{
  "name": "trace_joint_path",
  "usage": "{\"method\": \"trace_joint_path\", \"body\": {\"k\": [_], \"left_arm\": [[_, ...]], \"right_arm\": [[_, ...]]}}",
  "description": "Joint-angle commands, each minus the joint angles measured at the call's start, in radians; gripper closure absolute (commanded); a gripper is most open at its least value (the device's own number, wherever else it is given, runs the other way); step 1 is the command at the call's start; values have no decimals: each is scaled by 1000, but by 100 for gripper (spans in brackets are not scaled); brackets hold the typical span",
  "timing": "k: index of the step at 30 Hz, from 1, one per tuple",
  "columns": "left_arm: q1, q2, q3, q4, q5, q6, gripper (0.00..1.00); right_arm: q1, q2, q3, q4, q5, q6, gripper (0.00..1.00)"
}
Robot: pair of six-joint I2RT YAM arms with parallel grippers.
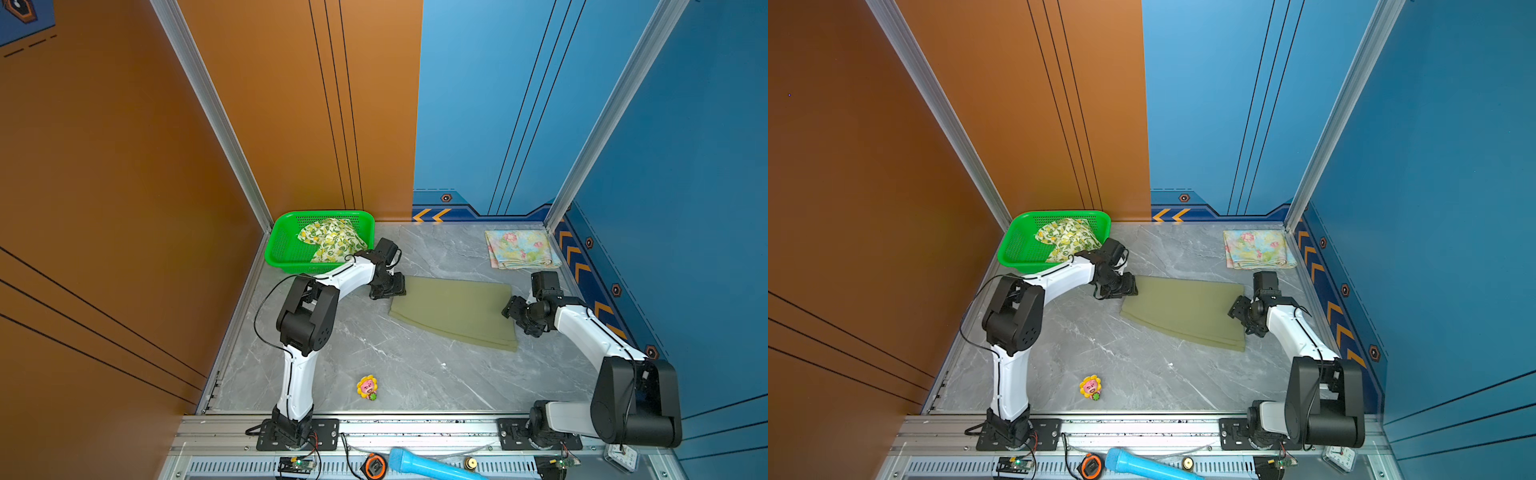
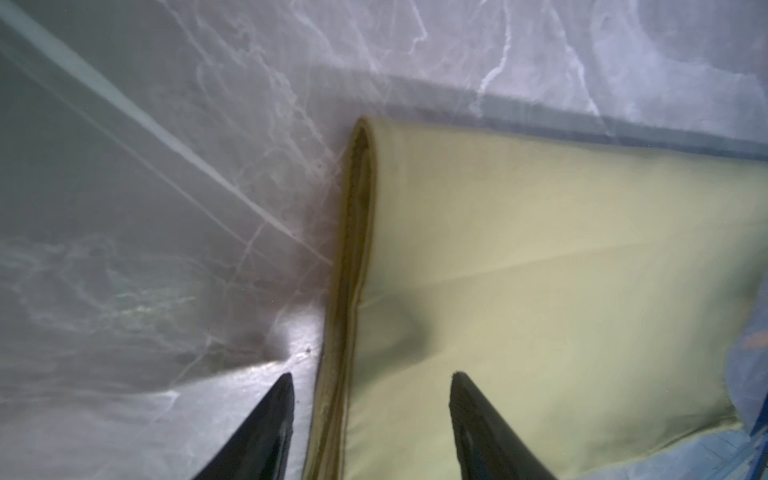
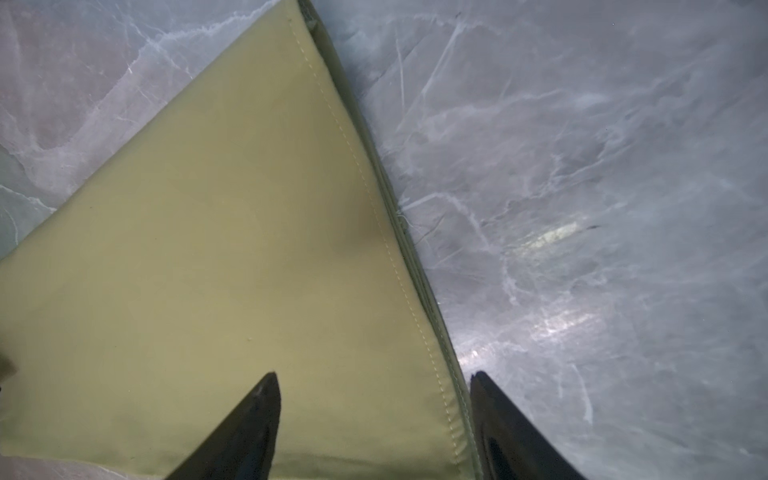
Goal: Fold and stack the skirts
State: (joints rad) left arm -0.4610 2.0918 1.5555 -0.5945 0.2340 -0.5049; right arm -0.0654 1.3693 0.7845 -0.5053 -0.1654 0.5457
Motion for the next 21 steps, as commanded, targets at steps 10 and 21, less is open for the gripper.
{"method": "trace_joint_path", "body": {"k": [10, 21], "left_arm": [[1, 49, 15, -52, -43, 29, 39], [-31, 105, -3, -87, -62, 38, 44]], "right_arm": [[-17, 154, -5, 131, -48, -18, 34], [7, 218, -12, 169, -59, -10, 40]]}}
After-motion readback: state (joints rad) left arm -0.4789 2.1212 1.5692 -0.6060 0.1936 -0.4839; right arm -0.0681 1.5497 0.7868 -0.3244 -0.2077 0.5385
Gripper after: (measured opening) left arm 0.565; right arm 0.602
